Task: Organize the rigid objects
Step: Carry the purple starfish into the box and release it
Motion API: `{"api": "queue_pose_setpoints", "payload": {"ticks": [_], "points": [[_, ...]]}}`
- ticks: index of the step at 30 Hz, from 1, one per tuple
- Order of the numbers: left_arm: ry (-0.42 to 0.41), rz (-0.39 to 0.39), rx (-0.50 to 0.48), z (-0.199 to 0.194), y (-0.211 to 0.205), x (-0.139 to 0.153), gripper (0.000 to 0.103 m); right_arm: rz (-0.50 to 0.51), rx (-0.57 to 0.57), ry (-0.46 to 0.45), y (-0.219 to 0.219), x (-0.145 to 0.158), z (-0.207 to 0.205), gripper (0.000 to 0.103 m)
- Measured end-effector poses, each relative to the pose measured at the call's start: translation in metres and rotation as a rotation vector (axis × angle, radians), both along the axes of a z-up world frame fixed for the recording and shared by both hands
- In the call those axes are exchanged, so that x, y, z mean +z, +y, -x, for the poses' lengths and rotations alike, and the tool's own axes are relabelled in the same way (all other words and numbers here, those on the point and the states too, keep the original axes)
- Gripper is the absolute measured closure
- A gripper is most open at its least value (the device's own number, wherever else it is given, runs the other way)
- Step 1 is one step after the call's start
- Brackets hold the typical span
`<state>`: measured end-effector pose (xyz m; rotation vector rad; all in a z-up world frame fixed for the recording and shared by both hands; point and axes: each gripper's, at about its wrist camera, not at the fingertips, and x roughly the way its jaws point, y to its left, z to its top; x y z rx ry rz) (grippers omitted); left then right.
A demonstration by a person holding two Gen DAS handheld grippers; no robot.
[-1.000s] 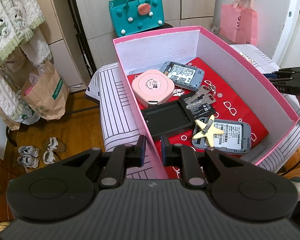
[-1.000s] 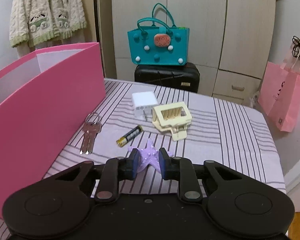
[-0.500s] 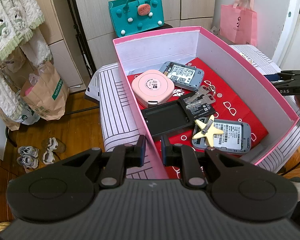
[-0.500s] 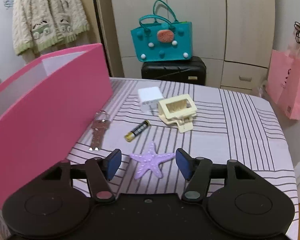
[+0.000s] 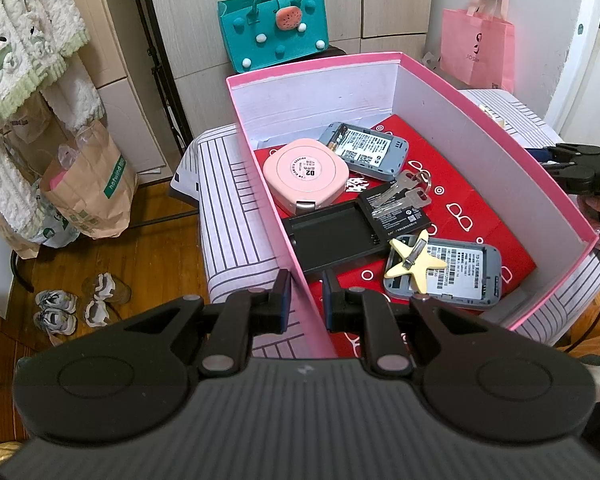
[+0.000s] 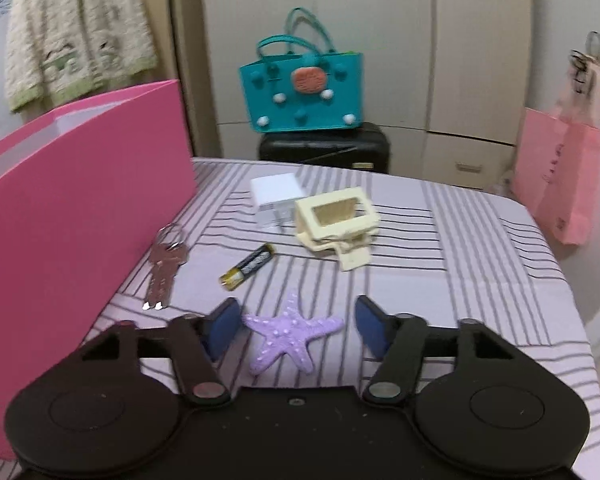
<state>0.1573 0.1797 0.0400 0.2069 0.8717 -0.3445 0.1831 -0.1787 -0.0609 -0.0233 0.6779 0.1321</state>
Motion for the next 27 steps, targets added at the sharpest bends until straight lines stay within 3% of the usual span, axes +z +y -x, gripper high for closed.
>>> {"api": "queue_pose_setpoints", "payload": {"ticks": [11, 16, 21, 27], "points": [[0.004, 0.001, 0.000, -0.001, 0.000, 0.000, 0.088, -0.083, -0.012, 0.009, -0.012, 0.013, 0.002, 0.045], [0.040, 0.006, 0.016, -0.006, -0.001, 0.002, 0.088, -0.153, 0.025, -0.032, -0.012, 0.047, 0.009, 0.045], [0.035, 0.020, 0.041, -0.012, 0.001, 0.004, 0.090, -0.205, 0.155, -0.093, 0.007, 0.098, 0.012, 0.044], [0.045, 0.004, 0.050, -0.016, -0.003, 0.005, 0.091, -0.254, 0.394, -0.033, 0.058, 0.128, -0.013, 0.044]]}}
